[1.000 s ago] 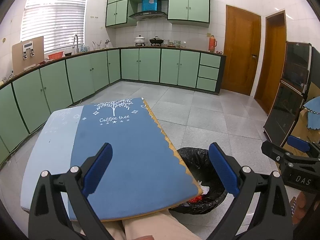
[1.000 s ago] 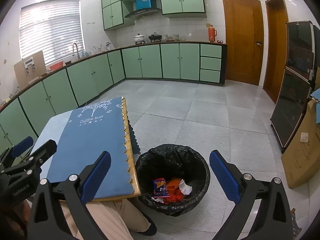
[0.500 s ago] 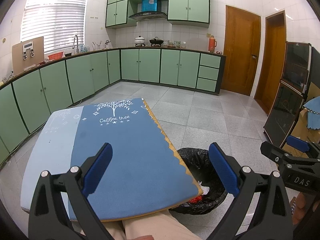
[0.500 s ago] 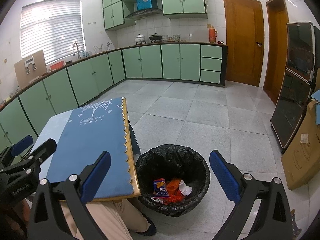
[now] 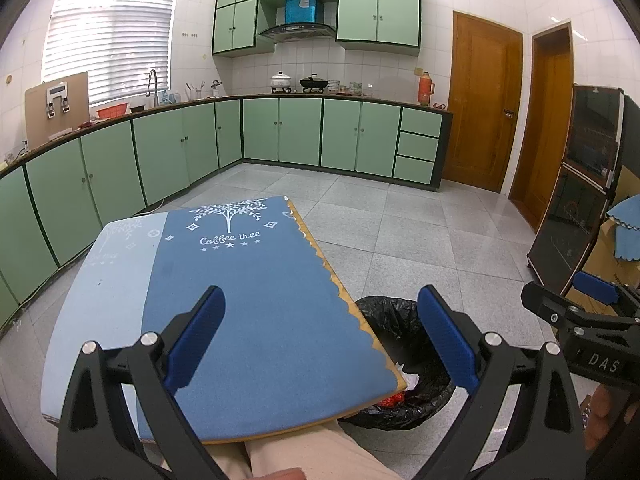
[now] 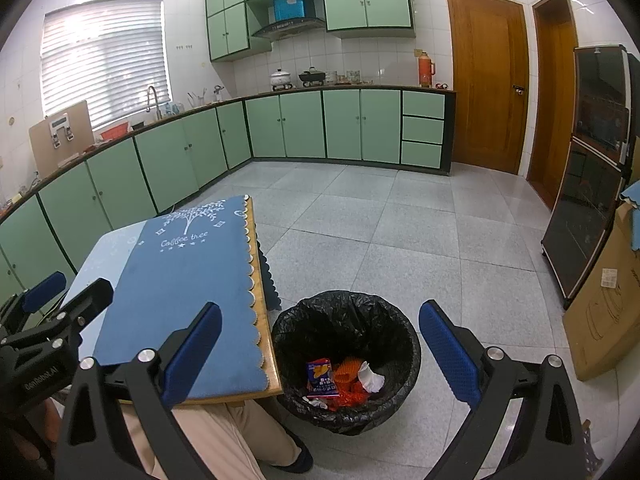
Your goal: Collect trash
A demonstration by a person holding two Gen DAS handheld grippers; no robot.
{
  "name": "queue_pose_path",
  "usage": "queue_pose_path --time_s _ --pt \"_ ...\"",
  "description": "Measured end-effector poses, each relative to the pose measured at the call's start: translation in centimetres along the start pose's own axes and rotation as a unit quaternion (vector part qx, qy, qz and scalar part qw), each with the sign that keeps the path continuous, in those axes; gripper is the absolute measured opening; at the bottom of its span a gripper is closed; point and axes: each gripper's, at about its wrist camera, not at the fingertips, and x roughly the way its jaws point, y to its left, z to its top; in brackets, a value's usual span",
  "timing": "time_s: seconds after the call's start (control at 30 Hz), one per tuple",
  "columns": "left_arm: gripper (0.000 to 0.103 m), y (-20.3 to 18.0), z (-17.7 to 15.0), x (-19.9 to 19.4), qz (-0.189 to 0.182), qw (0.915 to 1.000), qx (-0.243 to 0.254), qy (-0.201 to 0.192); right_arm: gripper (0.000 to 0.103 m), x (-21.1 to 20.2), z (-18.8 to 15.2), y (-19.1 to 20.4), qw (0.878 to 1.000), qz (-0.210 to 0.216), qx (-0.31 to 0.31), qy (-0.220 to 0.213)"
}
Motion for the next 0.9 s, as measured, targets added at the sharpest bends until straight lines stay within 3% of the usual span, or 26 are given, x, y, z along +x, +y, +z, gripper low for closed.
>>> queue_pose_path --time_s 0.9 --pt "0.094 0.06 0.06 0.14 0.0 1.0 0.0 0.0 0.097 0.03 0.16 0.25 1.0 0.002 -0.003 -0.003"
